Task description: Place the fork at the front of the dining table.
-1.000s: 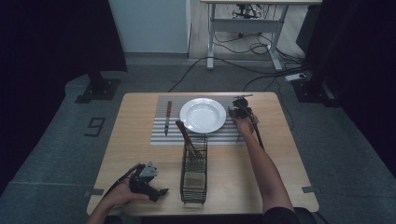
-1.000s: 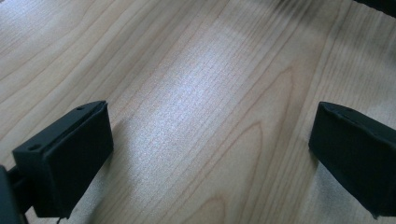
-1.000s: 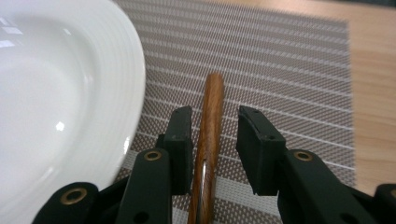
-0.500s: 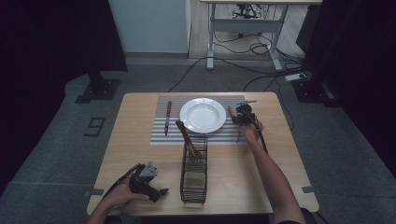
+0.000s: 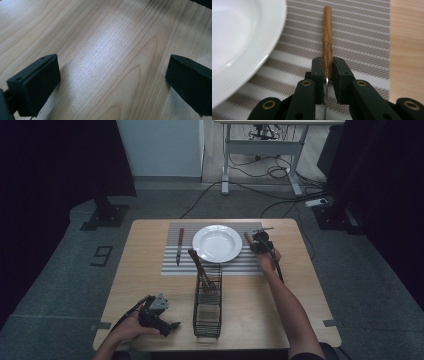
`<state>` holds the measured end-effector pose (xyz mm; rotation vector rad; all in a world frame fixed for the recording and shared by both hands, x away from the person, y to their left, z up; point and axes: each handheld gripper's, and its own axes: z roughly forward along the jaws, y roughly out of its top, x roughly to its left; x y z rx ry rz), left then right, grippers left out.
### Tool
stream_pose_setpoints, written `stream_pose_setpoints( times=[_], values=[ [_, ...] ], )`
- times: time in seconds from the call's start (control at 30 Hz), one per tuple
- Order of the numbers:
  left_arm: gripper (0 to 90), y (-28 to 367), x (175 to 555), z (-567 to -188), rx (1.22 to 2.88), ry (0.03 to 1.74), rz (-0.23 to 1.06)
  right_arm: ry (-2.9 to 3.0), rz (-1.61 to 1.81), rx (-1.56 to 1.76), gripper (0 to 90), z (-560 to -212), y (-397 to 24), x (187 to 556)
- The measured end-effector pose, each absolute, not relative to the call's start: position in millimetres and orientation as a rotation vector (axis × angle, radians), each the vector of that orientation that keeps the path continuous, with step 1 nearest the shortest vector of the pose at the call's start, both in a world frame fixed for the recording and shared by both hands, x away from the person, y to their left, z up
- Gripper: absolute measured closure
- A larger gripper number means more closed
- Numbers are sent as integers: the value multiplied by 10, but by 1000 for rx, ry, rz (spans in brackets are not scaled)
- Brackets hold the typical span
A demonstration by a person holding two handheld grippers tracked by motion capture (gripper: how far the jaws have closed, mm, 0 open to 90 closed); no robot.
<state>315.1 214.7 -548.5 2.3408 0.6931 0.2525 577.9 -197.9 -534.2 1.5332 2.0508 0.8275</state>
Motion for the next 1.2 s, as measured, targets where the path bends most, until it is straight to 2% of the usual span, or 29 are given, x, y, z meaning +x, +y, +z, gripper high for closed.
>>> stream_pose_setpoints(
  times=[0.2,0.63,0.73,0.93,1.2],
  values=[
    [0,2147,3151,-5485,2341,693,252,2018,849,1575,800,-5354,-2000,5929],
    [0,2147,3151,-5485,2341,693,252,1984,923,1609,797,-5392,-2062,5973],
    [0,2147,3150,-5485,2341,693,252,1972,921,1621,757,-5401,-2096,5983],
    [0,2148,3152,-5485,2341,692,251,1979,949,1643,760,-5422,-2161,5997],
    [0,2149,3152,-5485,2342,691,251,2009,998,1667,712,-5423,-2244,6009]
  ],
)
